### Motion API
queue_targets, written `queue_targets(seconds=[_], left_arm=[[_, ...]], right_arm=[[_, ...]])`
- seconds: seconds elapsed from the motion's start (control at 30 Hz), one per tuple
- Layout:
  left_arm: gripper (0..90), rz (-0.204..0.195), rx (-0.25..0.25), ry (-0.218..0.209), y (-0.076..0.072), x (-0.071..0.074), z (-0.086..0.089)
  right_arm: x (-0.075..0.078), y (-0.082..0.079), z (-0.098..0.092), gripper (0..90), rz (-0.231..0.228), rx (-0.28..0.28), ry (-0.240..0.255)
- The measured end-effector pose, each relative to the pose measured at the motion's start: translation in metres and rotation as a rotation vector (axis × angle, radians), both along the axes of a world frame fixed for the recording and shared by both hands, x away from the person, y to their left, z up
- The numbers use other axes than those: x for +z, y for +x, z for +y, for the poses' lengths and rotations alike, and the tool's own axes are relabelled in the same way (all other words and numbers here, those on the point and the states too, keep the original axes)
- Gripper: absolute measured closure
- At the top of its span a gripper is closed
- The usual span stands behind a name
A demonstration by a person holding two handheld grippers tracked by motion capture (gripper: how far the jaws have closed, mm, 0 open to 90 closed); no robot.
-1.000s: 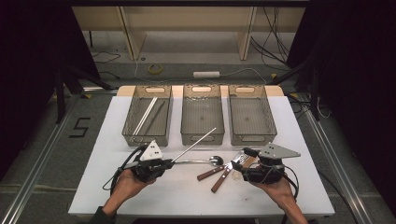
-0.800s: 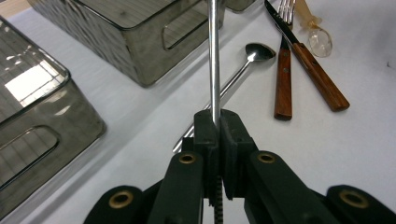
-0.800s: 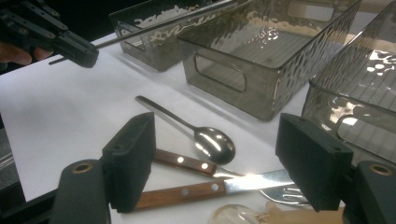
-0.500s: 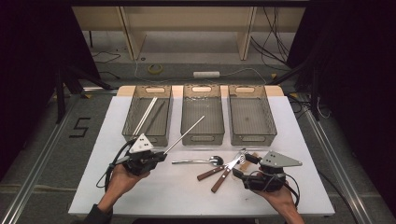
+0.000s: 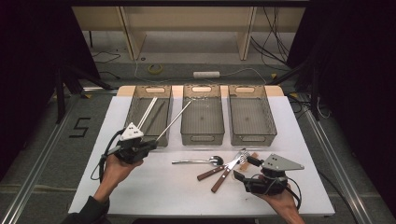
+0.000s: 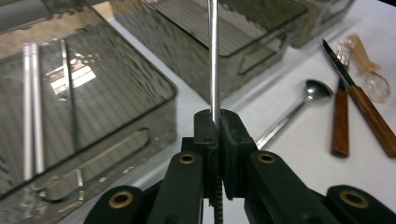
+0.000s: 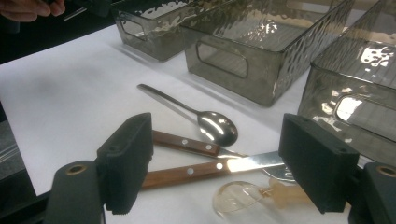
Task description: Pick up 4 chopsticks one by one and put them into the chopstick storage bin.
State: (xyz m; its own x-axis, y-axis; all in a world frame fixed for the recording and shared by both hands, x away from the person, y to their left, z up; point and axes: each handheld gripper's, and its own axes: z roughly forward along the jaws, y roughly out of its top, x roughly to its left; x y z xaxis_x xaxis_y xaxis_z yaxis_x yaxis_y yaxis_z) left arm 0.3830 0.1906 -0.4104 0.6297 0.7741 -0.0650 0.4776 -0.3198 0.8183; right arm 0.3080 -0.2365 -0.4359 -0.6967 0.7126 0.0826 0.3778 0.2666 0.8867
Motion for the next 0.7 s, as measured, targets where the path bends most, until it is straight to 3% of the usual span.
queue_targets(seconds=[0.27,0.47,0.7], left_arm=[[85.9,0.012,0.075,-0.043,0.022,0.009,0.018],[85.9,0.020,0.137,-0.034,0.044,0.016,0.028],[85.9,0.043,0.193,-0.025,0.066,0.015,0.034]], right_arm=[[-0.001,-0.002,-0.003,27.0,0.003,0.001,-0.005],[0.000,-0.005,-0.003,27.0,-0.001,0.006,-0.001],[0.001,-0.007,-0.004,27.0,0.001,0.009,0.004]])
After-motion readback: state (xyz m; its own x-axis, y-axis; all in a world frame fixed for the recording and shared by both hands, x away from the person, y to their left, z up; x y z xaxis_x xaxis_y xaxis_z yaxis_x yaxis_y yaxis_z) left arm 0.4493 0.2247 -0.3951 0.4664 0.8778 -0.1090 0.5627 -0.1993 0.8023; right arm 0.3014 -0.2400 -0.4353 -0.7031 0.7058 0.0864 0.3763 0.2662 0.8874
